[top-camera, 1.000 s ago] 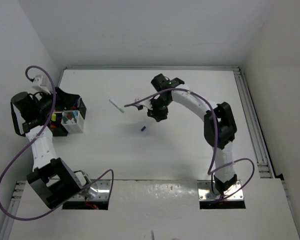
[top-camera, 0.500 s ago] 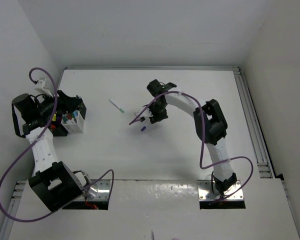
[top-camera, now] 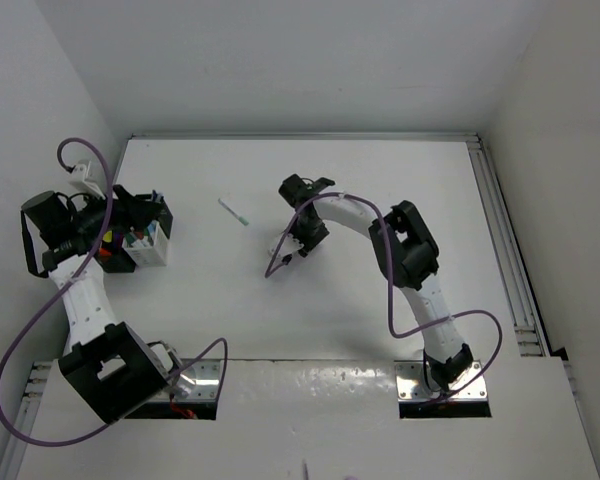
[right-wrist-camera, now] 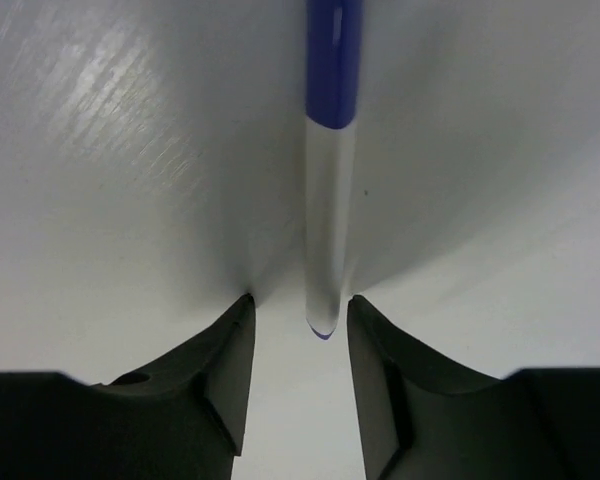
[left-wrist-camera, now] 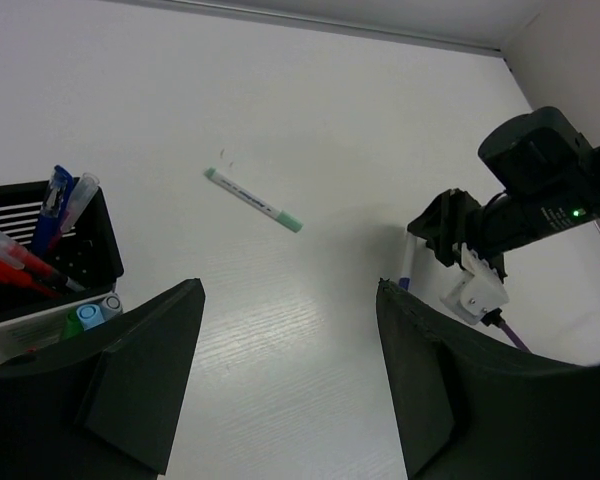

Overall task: Sort the stationery into containers
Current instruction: Move the pen to the center of the board, then pick up the pen from the center of the board.

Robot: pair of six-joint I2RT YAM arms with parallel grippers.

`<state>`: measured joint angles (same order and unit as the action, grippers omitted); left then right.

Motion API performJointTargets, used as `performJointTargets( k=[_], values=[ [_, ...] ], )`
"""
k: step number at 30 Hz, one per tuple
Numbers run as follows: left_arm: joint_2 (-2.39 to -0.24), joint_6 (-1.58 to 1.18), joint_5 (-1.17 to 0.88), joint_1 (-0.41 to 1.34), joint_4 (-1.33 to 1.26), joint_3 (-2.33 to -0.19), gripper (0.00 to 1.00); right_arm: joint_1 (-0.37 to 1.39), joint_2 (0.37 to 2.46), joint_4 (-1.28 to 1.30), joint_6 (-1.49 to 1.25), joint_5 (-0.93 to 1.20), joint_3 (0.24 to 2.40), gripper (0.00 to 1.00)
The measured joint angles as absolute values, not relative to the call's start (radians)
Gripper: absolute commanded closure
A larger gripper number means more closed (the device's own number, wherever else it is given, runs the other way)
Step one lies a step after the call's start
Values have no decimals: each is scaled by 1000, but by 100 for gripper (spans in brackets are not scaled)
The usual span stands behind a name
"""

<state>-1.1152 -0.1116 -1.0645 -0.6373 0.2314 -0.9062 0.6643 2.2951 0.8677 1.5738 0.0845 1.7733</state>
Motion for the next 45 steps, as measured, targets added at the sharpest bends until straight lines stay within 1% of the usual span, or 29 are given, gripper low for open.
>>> performJointTargets(
  k=[6,9,10,13,15,16,19,21,25,30,34,39,45],
  values=[
    [-1114,-104,-1071,-657,254,-912,24,702,2291,890,1753,-59,1735,63],
    [-1114,-100,-1076,-659,260,-923,24,724,2291,915,1799,-125,1723,65],
    [-1114,-95,-1077,-662,265,-929,24,731,2292,928,1809,-144,1720,70],
    [-1108,-70,-1085,-682,307,-960,24,748,2302,960,1816,-181,1727,76],
    [-1101,-40,-1090,-699,338,-984,24,759,2305,974,1804,-188,1732,77],
    [-1096,-22,-1093,-708,354,-995,24,762,2305,983,1796,-189,1732,77],
    [-1080,11,-1105,-723,376,-1005,24,768,2298,1028,1714,-157,1731,70],
    [-1077,14,-1116,-725,375,-1003,24,770,2293,1066,1642,-121,1731,69],
    [-1079,-31,-1132,-726,334,-970,24,770,2280,1148,1498,-33,1720,66],
    [-1092,-79,-1147,-727,303,-952,24,770,2256,1221,1348,49,1673,58],
    [-1085,-102,-1145,-727,272,-933,23,770,2272,1246,1230,83,1697,57],
    [-1025,-134,-1131,-727,237,-905,23,761,2297,1251,1092,109,1732,58],
    [-972,-179,-1117,-728,161,-905,23,755,2211,1110,921,125,1598,58]
  ],
)
